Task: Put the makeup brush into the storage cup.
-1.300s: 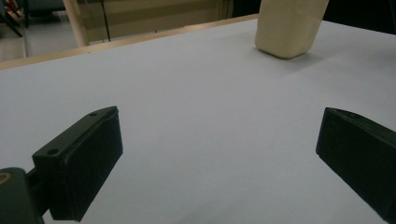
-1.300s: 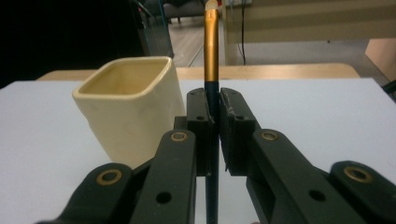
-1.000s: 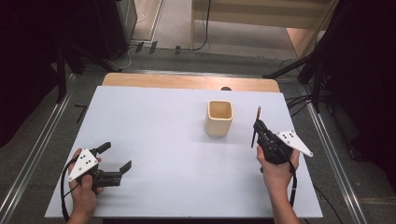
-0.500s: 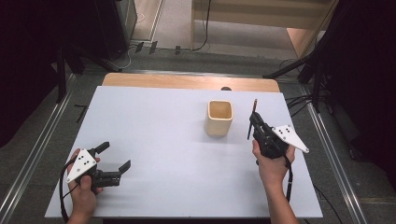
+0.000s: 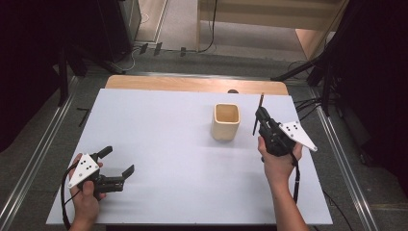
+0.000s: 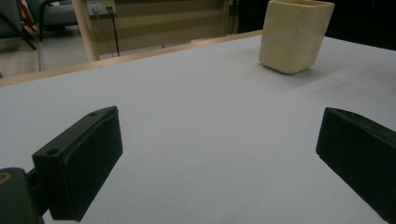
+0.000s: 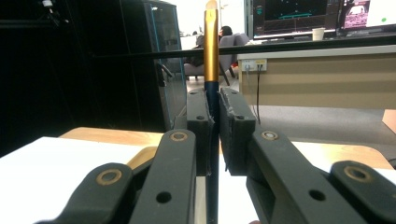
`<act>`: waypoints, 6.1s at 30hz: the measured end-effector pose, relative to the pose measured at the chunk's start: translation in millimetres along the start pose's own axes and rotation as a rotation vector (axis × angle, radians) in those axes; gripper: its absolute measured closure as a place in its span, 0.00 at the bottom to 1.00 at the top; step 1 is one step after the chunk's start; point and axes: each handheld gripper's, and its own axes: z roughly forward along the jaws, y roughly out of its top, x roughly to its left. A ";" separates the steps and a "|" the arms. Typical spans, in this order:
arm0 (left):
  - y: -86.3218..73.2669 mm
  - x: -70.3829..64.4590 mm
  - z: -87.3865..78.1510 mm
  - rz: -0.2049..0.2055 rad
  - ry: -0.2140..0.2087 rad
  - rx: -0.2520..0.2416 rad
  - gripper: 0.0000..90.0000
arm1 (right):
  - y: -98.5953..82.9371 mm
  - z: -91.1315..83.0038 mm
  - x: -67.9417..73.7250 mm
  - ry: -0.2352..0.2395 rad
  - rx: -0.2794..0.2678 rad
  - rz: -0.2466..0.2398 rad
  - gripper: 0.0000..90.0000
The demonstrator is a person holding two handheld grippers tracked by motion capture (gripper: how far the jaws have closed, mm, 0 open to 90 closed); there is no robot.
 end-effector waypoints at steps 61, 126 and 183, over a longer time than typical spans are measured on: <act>-1.4 4.5 -0.9 -0.013 0.006 0.005 0.01 | -6.1 72.4 33.2 0.038 0.066 -0.035 0.94; -2.5 4.7 0.4 -0.024 0.010 0.006 0.01 | -36.0 8.5 7.4 0.105 0.194 -0.059 0.10; -1.1 1.0 -0.7 -0.009 0.004 0.010 0.01 | -68.1 -82.7 -59.5 0.000 0.255 -0.067 0.09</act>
